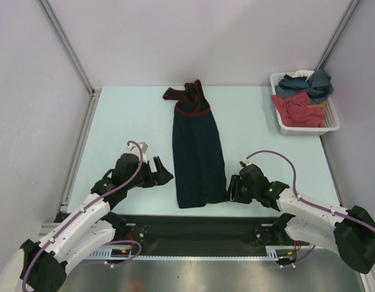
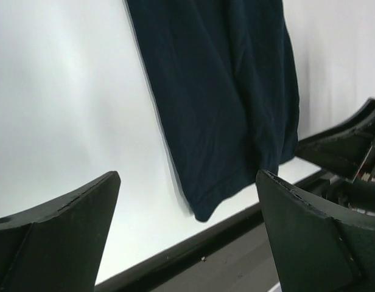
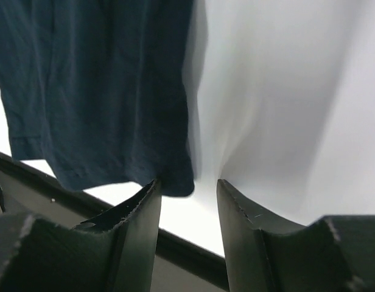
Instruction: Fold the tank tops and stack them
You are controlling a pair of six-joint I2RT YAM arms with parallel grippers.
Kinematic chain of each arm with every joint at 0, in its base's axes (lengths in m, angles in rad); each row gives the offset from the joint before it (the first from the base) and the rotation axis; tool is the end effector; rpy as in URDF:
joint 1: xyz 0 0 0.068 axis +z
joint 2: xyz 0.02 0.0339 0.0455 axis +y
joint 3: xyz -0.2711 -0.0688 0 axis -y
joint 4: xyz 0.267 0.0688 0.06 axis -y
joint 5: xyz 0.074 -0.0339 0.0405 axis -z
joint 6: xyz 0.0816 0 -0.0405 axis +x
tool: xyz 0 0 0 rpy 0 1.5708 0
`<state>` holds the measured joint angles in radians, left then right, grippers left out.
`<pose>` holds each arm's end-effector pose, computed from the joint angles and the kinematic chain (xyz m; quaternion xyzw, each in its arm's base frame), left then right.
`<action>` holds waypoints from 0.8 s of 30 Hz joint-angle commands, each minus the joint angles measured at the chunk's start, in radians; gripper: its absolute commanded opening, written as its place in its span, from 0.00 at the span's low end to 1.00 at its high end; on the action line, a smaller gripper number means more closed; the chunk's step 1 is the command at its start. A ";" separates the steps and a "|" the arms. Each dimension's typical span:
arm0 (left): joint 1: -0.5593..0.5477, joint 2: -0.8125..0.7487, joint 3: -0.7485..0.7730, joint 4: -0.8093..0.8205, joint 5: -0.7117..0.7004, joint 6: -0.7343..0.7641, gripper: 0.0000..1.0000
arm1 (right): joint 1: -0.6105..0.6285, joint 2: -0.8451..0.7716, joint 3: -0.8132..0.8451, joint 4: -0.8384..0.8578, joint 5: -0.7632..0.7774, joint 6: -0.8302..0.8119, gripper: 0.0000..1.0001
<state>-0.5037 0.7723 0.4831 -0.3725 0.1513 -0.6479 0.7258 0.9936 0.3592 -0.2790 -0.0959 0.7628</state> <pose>0.1875 -0.1174 0.1890 -0.0314 0.8960 -0.2953 0.3302 0.1575 0.1502 0.1079 0.0020 0.9455 0.2518 0.2064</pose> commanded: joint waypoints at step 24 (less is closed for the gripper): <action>-0.475 0.246 -0.201 0.274 -0.150 -0.443 0.78 | 0.021 -0.101 0.047 -0.250 0.191 0.063 0.00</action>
<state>-0.9653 1.0012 0.3149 -0.1120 0.0521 -1.0409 0.7307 0.9173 0.3820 -0.4736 0.0578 0.7979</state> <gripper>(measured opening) 0.822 0.010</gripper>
